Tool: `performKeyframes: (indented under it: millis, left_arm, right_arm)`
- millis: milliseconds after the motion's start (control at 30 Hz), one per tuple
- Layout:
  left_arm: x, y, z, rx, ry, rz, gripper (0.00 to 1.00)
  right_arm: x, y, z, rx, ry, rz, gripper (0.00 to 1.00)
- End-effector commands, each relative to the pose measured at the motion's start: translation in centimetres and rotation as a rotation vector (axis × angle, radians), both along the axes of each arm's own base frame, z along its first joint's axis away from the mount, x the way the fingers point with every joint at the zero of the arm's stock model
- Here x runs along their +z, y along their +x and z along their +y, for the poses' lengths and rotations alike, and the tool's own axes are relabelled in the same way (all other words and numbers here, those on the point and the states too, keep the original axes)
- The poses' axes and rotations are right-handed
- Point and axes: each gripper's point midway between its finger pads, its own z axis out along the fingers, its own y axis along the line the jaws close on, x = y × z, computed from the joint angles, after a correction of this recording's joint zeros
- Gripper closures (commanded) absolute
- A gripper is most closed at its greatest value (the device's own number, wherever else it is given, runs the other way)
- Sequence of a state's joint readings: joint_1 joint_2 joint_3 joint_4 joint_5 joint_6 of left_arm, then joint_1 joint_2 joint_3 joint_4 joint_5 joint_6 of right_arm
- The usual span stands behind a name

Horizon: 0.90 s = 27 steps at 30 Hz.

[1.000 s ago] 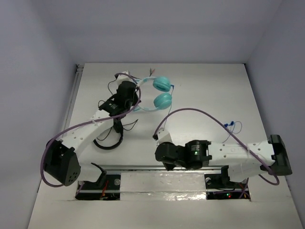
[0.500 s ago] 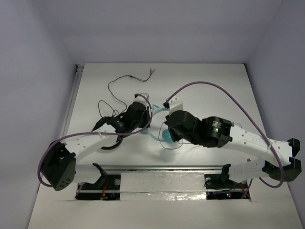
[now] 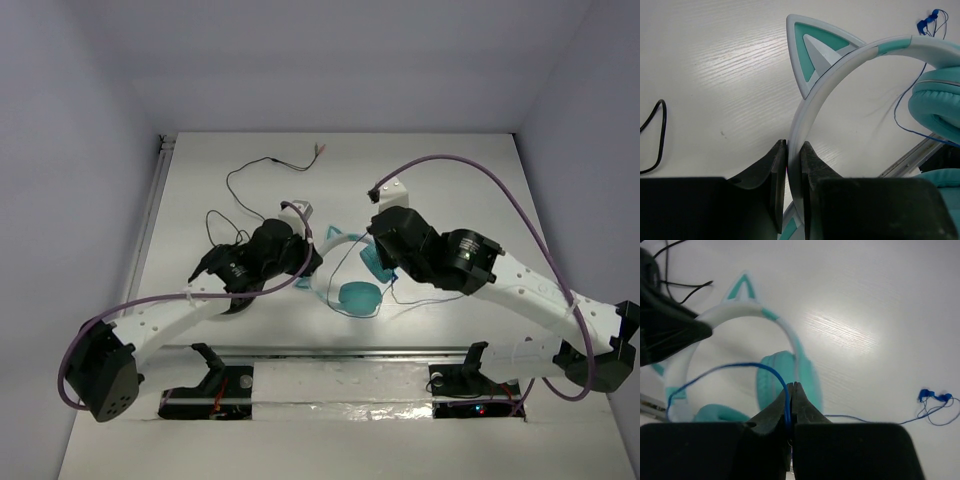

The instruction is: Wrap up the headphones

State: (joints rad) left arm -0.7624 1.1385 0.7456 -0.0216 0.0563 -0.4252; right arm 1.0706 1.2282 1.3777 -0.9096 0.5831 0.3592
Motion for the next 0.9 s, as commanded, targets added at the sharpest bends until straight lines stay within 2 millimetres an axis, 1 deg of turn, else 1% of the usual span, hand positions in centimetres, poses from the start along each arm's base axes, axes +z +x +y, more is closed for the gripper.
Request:
performKeyframes:
  millis: [0, 67, 100, 167, 200, 233, 267, 333, 367, 400, 467, 500, 533, 567, 600, 633, 667, 700, 733, 767, 800, 833, 867]
  left_arm:
    - [3.4, -0.4, -0.2, -0.009, -0.105, -0.065, 1.0]
    - [3.5, -0.2, 0.4, 0.028, -0.084, -0.062, 1.0]
    - [3.6, -0.2, 0.6, 0.034, -0.079, -0.061, 1.0]
    - [4.1, -0.4, 0.5, 0.023, -0.093, -0.066, 1.0]
    - [4.6, -0.6, 0.3, 0.006, -0.103, -0.075, 1.0]
    - [4.9, -0.7, 0.1, -0.011, -0.117, -0.081, 1.0]
    - [5.3, -1.4, -0.5, -0.057, -0.139, -0.076, 1.0]
    - [5.5, -2.2, -1.1, -0.114, -0.159, -0.068, 1.0]
    - [6.0, -2.8, -1.8, -0.165, -0.189, -0.07, 1.0]
    - [6.2, -3.3, -2.0, -0.19, -0.21, -0.073, 1.0]
    - [6.7, -3.4, -1.9, -0.19, -0.226, -0.082, 1.0]
    - [7.5, -3.7, -1.8, -0.194, -0.246, -0.1, 1.0]
    - [8.3, -3.8, -1.8, -0.201, -0.268, -0.114, 1.0]
    - [8.9, -4.1, -2.0, -0.215, -0.286, -0.12, 1.0]
    - [9.8, -4.3, -1.9, -0.22, -0.303, -0.135, 1.0]
    - [10.7, -4.4, -1.8, -0.22, -0.317, -0.149, 1.0]
    - [11.1, -4.4, -1.7, -0.211, -0.326, -0.151, 1.0]
    - [11.8, -4.5, -1.6, -0.206, -0.338, -0.163, 1.0]
    - [12.6, -4.5, -1.5, -0.202, -0.349, -0.175, 1.0]
    - [13.0, -4.5, -1.4, -0.199, -0.359, -0.176, 1.0]
    - [13.7, -4.6, -1.4, -0.199, -0.375, -0.187, 1.0]
    - [14.4, -4.7, -1.3, -0.196, -0.388, -0.199, 1.0]
    - [14.8, -4.6, -1.3, -0.194, -0.396, -0.205, 1.0]
  right_arm:
    - [1.7, 1.8, -2.3, -0.09, 0.012, -0.085, 1.0]
    - [2.0, 1.6, -2.8, -0.096, 0.031, -0.091, 1.0]
    - [1.8, 1.7, -3.2, -0.109, 0.028, -0.088, 1.0]
    - [1.7, 1.7, -4.1, -0.138, 0.012, -0.094, 1.0]
    - [1.4, 2.1, -4.9, -0.172, 0.002, -0.093, 1.0]
    - [1.4, 2.2, -4.9, -0.179, 0.005, -0.095, 1.0]
    - [1.2, 2.4, -4.9, -0.184, 0.009, -0.09, 1.0]
    - [1.2, 2.7, -4.1, -0.163, 0.035, -0.097, 1.0]
    - [1.3, 2.7, -3.7, -0.15, 0.048, -0.097, 1.0]
    - [1.5, 3.0, -3.7, -0.157, 0.063, -0.105, 1.0]
    - [1.6, 3.3, -3.8, -0.173, 0.08, -0.112, 1.0]
    - [1.5, 3.3, -3.8, -0.177, 0.089, -0.115, 1.0]
    - [2.1, 3.5, -4.0, -0.193, 0.126, -0.131, 1.0]
    - [1.6, 3.4, -3.9, -0.194, 0.144, -0.123, 1.0]
    - [1.7, 3.3, -3.9, -0.195, 0.169, -0.129, 0.99]
    - [2.3, 3.3, -3.5, -0.193, 0.226, -0.145, 0.99]
    - [2.3, 2.6, -3.4, -0.164, 0.27, -0.141, 0.99]
    - [2.4, 2.4, -3.2, -0.153, 0.299, -0.146, 0.99]
    - [3.0, 2.6, -3.1, -0.149, 0.344, -0.165, 0.99]
    - [3.0, 2.2, -2.9, -0.127, 0.37, -0.162, 0.98]
    - [2.6, 1.8, -3.0, -0.112, 0.389, -0.166, 0.98]
    - [3.3, 1.8, -2.4, -0.09, 0.442, -0.19, 0.97]
    - [3.3, 1.5, -1.8, -0.047, 0.479, -0.182, 0.96]
